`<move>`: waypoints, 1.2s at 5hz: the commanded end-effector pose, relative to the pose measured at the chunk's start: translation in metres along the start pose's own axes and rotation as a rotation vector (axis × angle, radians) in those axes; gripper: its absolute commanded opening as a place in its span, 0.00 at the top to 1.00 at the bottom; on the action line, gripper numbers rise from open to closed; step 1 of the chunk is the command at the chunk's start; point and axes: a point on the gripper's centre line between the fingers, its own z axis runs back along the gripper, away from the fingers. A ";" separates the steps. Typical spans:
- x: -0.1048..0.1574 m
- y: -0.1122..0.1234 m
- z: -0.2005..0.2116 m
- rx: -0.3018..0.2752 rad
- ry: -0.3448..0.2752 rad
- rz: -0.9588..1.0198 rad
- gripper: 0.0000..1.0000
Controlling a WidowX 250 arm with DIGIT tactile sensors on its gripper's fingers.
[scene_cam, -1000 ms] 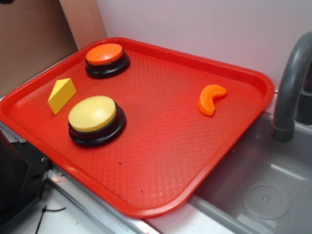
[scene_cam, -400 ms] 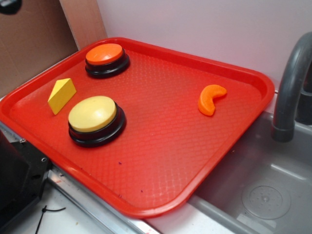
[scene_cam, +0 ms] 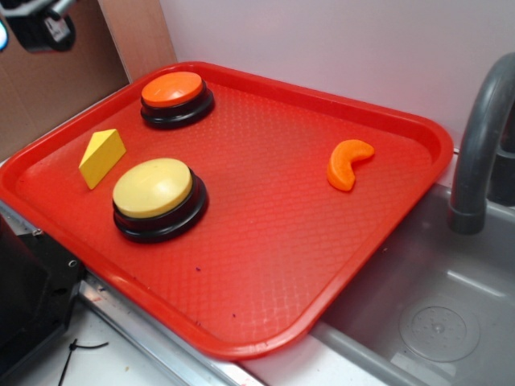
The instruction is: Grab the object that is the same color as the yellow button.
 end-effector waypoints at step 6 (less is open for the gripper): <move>0.062 0.046 -0.149 0.170 -0.242 0.365 0.00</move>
